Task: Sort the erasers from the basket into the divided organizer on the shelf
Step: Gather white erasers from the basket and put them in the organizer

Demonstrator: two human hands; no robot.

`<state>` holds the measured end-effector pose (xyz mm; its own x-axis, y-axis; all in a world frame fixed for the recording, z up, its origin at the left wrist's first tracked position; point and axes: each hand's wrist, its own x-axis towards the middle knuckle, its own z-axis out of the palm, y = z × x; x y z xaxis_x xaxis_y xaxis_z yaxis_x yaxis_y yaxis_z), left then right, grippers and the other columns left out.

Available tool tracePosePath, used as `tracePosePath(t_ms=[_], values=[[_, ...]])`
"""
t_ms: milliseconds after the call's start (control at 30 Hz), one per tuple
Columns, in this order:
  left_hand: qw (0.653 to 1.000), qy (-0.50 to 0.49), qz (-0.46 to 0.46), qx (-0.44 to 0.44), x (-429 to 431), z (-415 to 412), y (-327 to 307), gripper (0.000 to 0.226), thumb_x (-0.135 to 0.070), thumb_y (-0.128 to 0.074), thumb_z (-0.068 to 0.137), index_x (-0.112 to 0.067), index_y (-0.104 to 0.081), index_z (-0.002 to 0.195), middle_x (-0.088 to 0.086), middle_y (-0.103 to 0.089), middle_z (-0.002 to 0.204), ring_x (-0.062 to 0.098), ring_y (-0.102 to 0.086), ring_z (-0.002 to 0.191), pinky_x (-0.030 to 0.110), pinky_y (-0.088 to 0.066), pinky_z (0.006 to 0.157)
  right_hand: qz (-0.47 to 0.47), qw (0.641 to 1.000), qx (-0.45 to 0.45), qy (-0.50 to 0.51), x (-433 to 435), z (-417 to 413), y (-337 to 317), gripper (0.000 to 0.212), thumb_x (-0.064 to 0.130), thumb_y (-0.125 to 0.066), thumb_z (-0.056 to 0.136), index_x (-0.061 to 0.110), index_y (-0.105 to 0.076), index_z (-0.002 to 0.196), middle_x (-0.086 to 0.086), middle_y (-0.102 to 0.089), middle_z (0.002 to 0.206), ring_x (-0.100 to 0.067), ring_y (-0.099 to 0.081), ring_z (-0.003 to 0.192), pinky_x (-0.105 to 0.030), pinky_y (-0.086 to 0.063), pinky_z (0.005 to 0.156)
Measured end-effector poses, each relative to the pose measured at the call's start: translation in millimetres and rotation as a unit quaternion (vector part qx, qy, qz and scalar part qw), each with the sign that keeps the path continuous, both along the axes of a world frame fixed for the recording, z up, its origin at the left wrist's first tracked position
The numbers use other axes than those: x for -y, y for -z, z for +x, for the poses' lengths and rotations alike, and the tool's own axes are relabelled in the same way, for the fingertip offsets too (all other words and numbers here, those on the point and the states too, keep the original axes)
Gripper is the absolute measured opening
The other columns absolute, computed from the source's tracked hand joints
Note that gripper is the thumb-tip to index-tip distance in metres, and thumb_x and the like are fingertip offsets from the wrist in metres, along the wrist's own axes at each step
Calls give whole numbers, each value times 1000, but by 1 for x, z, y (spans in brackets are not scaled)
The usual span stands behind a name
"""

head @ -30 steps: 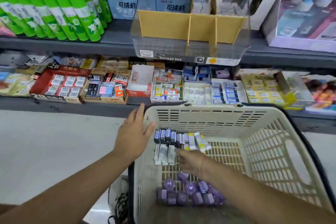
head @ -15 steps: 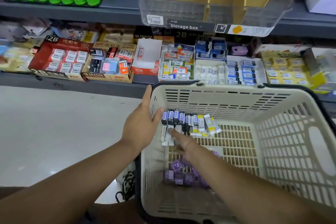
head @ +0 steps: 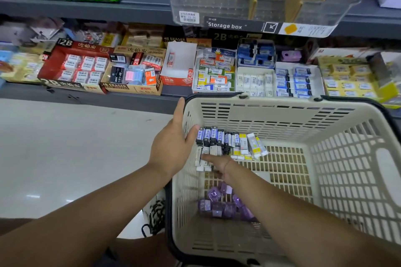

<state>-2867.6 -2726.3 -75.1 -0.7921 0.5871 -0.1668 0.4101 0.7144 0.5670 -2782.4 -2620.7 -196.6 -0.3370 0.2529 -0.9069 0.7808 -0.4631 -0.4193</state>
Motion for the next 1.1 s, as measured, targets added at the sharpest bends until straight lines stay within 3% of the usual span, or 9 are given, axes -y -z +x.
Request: tracePosePath(t_ms=[200,567,667,733,833,900,967,1033,1100], values=[[1000,-2,0,-3,-1,0,0,71,-43,-43,98,-32,2,153,-7,-46,57,8,-49,54,21,-29,46,48,999,-5,-2,3,2,-1,83,32,-72,83,-2,-27,145,-17,-41,145,-31,-42,131,-38,-37,103],[1000,10,10,-5,0,0,2,71,-44,-42,98,-33,3,153,-10,-47,62,7,-50,57,20,-32,47,-12,999,-29,28,7,10,-3,85,24,-81,72,-2,-35,139,-17,-50,133,-28,-52,117,-45,-41,106],[1000,12,2,6,0,-1,3,71,-46,-41,98,-32,2,152,5,-62,114,20,-62,96,30,-50,75,-15,999,-29,6,9,25,-19,94,25,-84,69,1,-29,142,-19,-47,136,-30,-52,118,-46,-43,104],[997,26,-21,-64,0,-3,5,70,-47,-41,97,-24,-5,153,7,-38,148,24,-38,133,37,-34,106,-7,999,-28,-30,6,38,-35,106,32,-87,60,3,-28,143,-17,-51,131,-25,-59,104,-46,-49,95],[989,41,33,-141,-10,2,-10,69,-46,-44,95,-16,-18,152,6,-20,156,23,-15,144,38,-14,116,8,996,-65,-58,-7,47,-81,96,32,-84,68,7,-29,142,-5,-53,112,-15,-60,89,-34,-50,81],[993,33,107,-45,-24,11,-32,73,-50,-49,92,-23,-18,152,-3,-15,157,15,-10,144,37,-13,117,31,990,-123,-60,-24,48,-114,64,28,-83,69,13,-46,120,-2,-62,102,-17,-63,92,-38,-48,95],[972,-26,166,164,-41,18,-57,87,-64,-55,79,-30,-18,151,-10,-15,157,11,-13,144,38,-16,116,57,977,-190,-73,-42,43,-156,44,26,-81,71,8,-63,107,-5,-72,100,-20,-66,98,-41,-46,101],[875,-74,227,421,-56,20,-81,107,-77,-61,60,-32,-26,150,-8,-23,157,16,-24,143,42,-19,116,68,963,-253,-56,-57,36,-194,28,19,-74,79,6,-68,103,-7,-72,102,-22,-65,98,-36,-47,95],[774,-29,283,566,-67,18,-100,98,-77,-64,64,-24,-42,143,3,-44,147,22,-45,133,48,-30,112,69,951,-299,-28,-66,30,-230,19,14,-70,82,5,-67,99,-12,-67,96,-22,-60,88,-33,-46,84]])
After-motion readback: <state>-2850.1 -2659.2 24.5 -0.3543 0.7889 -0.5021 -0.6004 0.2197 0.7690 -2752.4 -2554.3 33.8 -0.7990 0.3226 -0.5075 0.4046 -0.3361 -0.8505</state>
